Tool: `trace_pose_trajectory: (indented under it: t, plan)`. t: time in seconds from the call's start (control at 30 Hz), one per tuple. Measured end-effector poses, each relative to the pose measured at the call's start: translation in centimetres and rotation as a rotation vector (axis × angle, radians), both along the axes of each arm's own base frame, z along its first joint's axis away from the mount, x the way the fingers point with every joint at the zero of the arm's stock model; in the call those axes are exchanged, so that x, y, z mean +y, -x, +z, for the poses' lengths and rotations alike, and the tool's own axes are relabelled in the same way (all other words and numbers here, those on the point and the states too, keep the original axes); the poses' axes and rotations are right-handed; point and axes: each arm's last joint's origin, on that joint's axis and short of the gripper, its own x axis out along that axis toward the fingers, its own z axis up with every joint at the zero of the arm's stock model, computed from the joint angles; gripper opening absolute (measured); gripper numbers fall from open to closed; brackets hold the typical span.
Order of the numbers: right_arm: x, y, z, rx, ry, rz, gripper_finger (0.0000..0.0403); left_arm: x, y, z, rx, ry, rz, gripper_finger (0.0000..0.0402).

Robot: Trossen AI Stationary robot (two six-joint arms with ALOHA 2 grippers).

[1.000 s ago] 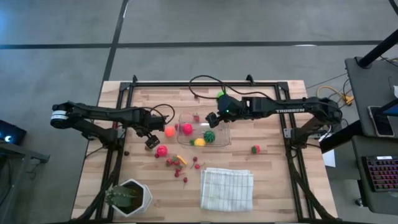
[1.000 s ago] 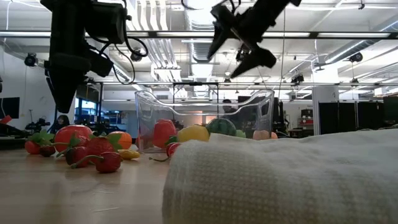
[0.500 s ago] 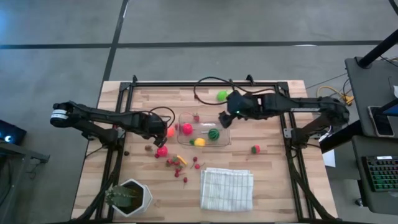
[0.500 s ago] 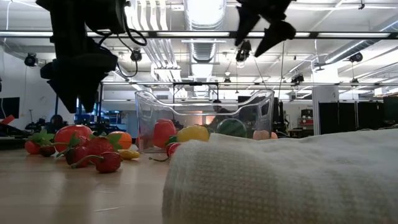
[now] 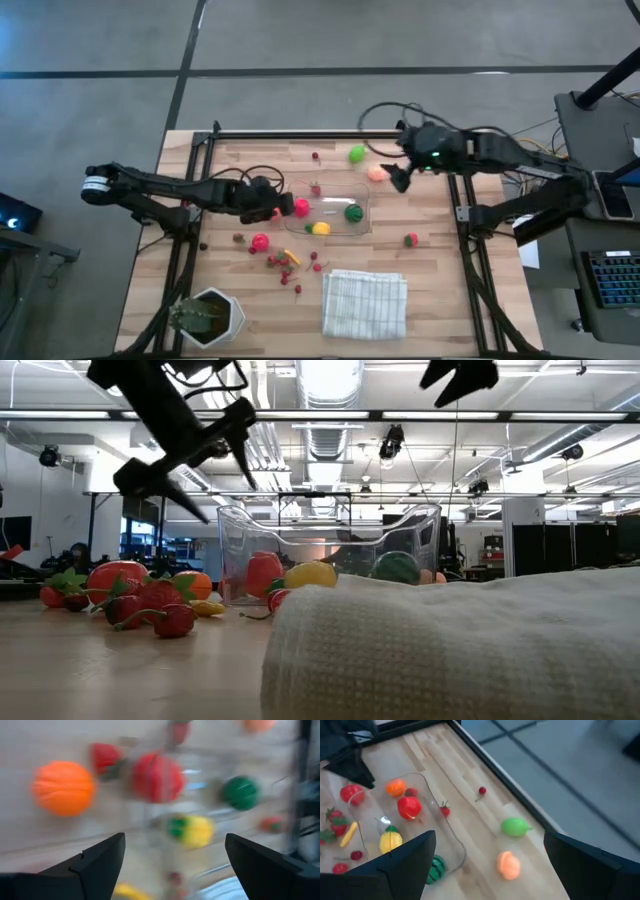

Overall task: Pick and placing Produce into tupperware
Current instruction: Put the black cherry into the transparent bin

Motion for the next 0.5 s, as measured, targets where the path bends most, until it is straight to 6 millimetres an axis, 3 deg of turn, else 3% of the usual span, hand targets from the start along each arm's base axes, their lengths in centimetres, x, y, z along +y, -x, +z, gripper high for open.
trace_pose_trajectory:
  t: [0.23, 0.5]
  plan:
    - [0.4, 3.4, 1.9, -0.086, 0.052, 0.028, 0.0363, 0.0, -0.3, 0.1, -0.035, 0.021, 0.005, 0.0329]
    - [0.7, 5.2, 2.0, -0.076, 0.043, 0.017, 0.0363, 0.2, -1.0, 0.8, -0.140, -0.004, 0.040, 0.0329]
